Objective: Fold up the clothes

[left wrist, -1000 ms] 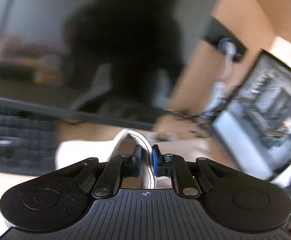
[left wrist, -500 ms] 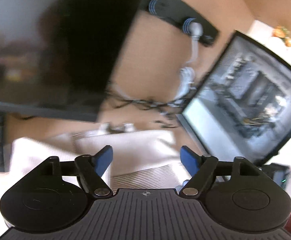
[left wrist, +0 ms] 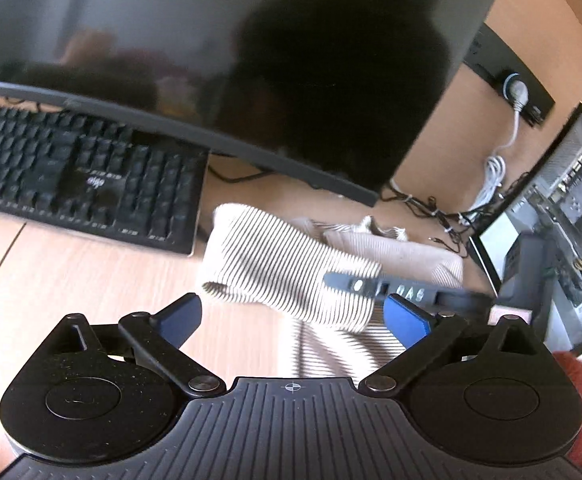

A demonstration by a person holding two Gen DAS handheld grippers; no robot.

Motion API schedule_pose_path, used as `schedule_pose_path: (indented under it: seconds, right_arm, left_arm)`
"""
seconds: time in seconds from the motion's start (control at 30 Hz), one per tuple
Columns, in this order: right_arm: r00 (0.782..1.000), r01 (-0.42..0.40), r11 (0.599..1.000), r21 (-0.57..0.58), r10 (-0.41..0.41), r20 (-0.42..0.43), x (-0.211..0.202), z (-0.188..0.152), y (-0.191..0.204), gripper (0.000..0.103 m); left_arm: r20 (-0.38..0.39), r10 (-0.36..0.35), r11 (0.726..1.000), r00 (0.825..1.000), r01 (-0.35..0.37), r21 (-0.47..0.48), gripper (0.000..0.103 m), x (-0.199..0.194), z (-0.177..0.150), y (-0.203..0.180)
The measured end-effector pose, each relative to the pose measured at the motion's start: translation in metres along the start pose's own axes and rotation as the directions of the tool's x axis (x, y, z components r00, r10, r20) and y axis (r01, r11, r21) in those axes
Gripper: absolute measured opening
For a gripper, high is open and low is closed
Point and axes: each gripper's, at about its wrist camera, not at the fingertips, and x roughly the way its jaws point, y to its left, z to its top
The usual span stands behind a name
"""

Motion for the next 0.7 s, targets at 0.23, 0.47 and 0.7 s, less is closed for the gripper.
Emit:
schedule_pose_path:
  seconds: [0.23, 0.47, 0.7]
  right_arm:
    - [0.935, 0.324, 0.941, -0.100, -0.303, 0.184, -0.074, 0.039, -0.053, 0.004]
    - [0.884, 0.448, 0.894, -0.010, -0.442, 0.156, -0.086, 0.031, -0.114, 0.004]
    - [0.863, 0.505, 0.861, -0.058, -0.502, 0.063, -0.054, 0.001, -0.135, 0.008]
  left_arm:
    - [-0.043, -0.043, 0.999, 0.998, 0.042, -0.015, 0.101, 0.025, 0.003, 0.001]
    - [-0.108, -0.066, 0.983, 0.992, 0.083, 0.161, 0.101, 0.081, 0.008, -0.045]
    - [-0.169, 0.062, 0.932, 0.984, 0.003, 0.364, 0.101, 0.148, -0.004, -0.080]
